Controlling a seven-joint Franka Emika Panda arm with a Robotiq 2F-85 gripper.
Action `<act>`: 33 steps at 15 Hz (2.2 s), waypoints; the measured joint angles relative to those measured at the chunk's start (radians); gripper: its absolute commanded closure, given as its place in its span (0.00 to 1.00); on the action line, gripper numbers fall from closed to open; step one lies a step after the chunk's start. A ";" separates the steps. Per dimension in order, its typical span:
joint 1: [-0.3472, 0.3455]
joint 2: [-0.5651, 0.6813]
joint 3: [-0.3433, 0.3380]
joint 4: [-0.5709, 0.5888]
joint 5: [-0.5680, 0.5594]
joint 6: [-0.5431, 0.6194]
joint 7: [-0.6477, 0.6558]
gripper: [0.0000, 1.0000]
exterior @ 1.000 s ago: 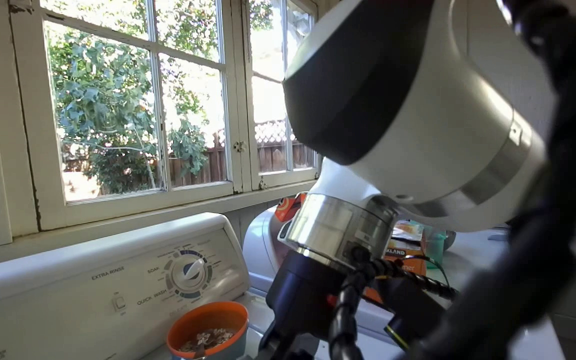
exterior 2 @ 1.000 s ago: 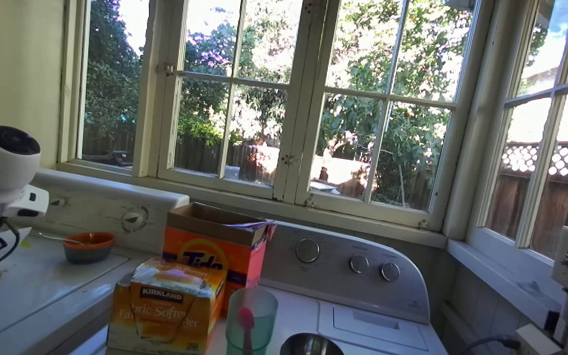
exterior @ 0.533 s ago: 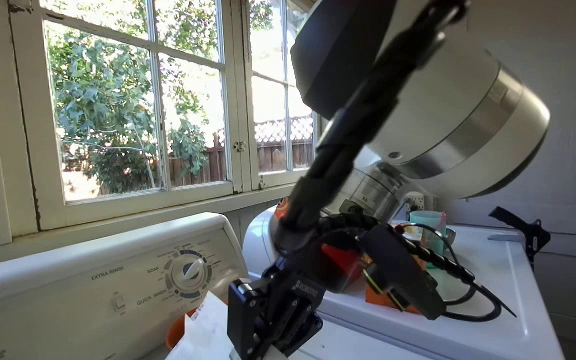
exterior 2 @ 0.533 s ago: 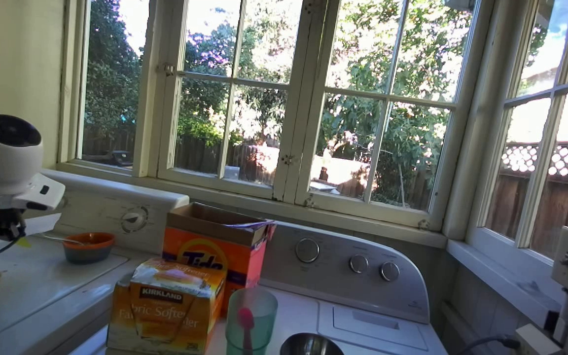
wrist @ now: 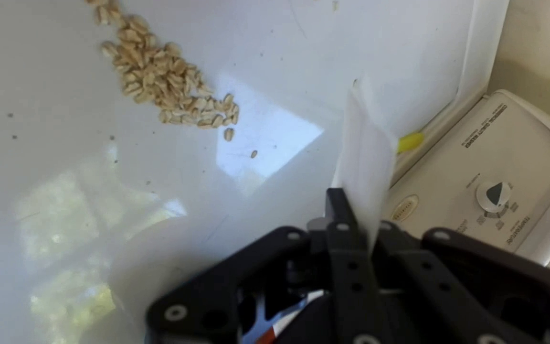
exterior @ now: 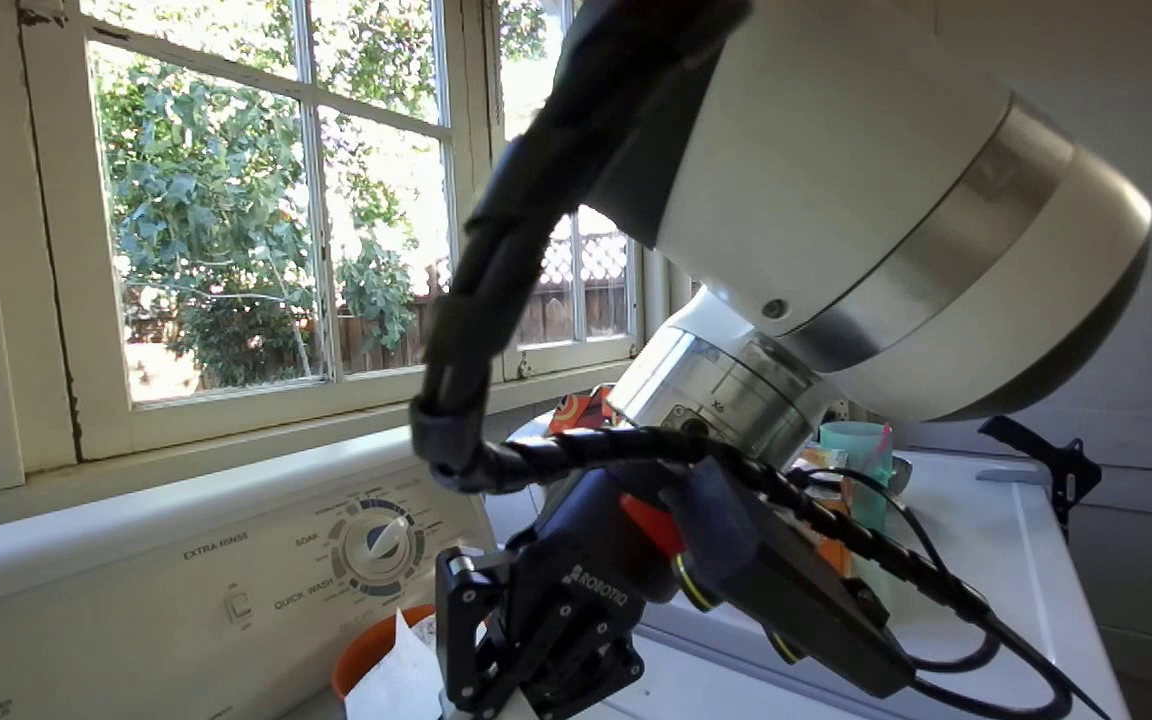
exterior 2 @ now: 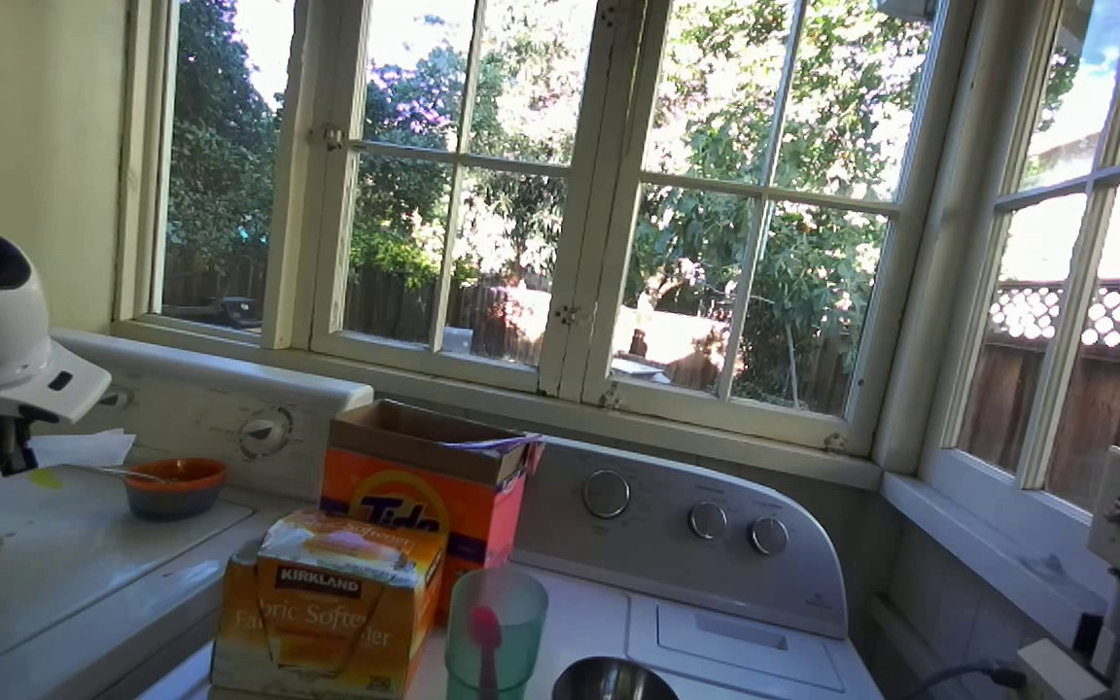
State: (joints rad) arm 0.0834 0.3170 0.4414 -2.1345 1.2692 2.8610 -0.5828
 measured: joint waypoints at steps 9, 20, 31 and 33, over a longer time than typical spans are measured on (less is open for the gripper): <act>0.003 0.018 0.008 0.000 0.039 0.001 0.059 0.13; 0.486 0.031 -0.482 -0.057 -0.784 -0.031 0.688 0.00; 0.593 0.059 -0.594 0.150 -1.279 -0.316 1.048 0.00; 0.518 0.058 -0.508 0.180 -1.253 -0.315 1.048 0.00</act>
State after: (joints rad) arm 0.6015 0.3747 -0.0667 -1.9550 0.0162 2.5455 0.4650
